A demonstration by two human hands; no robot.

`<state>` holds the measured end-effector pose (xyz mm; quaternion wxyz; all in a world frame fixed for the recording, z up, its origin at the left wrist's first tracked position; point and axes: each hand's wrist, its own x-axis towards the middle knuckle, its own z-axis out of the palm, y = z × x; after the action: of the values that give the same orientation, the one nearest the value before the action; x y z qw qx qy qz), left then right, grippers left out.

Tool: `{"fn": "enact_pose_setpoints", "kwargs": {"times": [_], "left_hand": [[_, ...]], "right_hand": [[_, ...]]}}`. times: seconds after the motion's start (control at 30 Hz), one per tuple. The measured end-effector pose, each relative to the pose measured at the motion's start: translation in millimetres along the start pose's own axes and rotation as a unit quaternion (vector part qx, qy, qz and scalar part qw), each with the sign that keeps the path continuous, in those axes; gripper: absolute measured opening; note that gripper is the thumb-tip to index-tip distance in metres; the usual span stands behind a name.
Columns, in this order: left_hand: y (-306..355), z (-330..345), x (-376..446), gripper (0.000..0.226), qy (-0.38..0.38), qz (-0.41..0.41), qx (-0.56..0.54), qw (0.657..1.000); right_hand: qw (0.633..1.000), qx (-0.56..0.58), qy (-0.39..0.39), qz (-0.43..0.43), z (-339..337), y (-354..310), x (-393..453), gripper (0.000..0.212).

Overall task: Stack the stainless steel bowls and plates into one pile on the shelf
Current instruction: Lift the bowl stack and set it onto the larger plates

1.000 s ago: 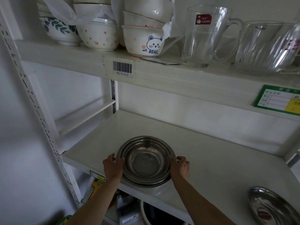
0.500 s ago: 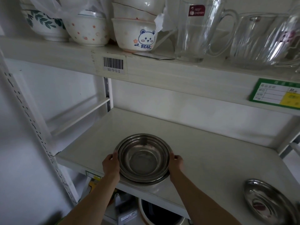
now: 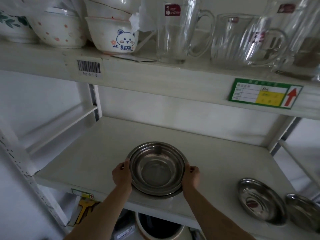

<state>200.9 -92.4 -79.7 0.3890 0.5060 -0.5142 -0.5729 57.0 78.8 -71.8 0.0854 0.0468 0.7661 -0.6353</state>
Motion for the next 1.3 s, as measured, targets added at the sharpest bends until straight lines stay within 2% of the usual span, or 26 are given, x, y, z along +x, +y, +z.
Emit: {"fn": "enact_pose_setpoints", "kwargs": {"times": [0.27, 0.7, 0.87, 0.97, 1.07, 1.2, 1.3], "left_hand": [[-6.2, 35.4, -23.2, 0.048, -0.023, 0.024, 0.017, 0.999], [-20.9, 48.0, -38.5, 0.045, -0.029, -0.007, 0.019, 0.999], [-13.2, 46.4, -35.9, 0.033, -0.037, -0.01, 0.062, 0.997], [-0.4, 47.0, -33.6, 0.041, 0.004, 0.014, 0.106, 0.994], [16.1, 53.5, -35.8, 0.039, 0.023, 0.068, 0.109, 0.991], [34.6, 76.4, -53.6, 0.034, -0.015, 0.143, 0.073, 0.987], [41.8, 102.4, -83.0, 0.035, -0.078, 0.162, 0.013, 0.984]], "right_hand": [[0.999, 0.006, 0.037, -0.001, -43.2, 8.2, 14.0, 0.029], [0.999, 0.001, 0.048, 0.016, -63.0, 19.7, 22.8, 0.028], [0.999, -0.022, 0.045, 0.016, -67.3, 15.7, 23.2, 0.028], [0.998, -0.044, 0.049, 0.008, -73.8, 10.5, 22.0, 0.029], [0.994, -0.081, 0.068, -0.032, -80.1, 2.1, 25.2, 0.028], [0.988, -0.115, 0.087, -0.063, -87.9, -12.8, 32.4, 0.032], [0.987, -0.101, 0.098, -0.077, -96.9, -21.0, 34.6, 0.035]]}}
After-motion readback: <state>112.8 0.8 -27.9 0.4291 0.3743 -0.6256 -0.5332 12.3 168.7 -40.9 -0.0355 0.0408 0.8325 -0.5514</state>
